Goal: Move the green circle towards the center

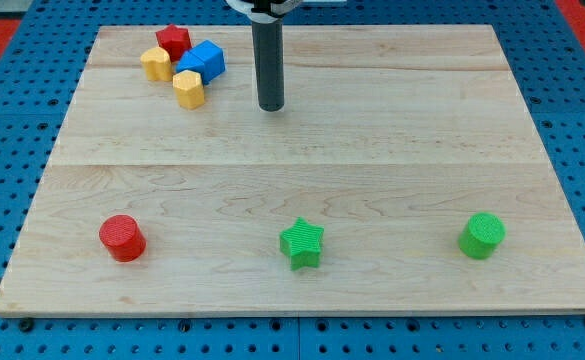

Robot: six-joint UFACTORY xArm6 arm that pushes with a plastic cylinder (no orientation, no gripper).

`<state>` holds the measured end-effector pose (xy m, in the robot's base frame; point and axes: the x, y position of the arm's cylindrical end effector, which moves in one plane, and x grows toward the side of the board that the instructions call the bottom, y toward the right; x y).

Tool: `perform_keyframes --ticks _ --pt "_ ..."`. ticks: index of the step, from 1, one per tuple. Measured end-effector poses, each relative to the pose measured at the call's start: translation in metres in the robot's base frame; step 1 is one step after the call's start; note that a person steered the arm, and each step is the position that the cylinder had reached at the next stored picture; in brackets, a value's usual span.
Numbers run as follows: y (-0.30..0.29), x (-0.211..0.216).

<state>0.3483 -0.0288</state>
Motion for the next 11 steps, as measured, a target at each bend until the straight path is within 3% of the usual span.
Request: perform_keyframes --ticks 3,4,6,7,8,9,11 --pt "0.003 0.000" --pt "0.091 0.012" --pt "0.290 0.110" --pt "0.290 0.211" --pt "0.217 0.229" --pt "0.147 0.205" --pt "0.206 0.238"
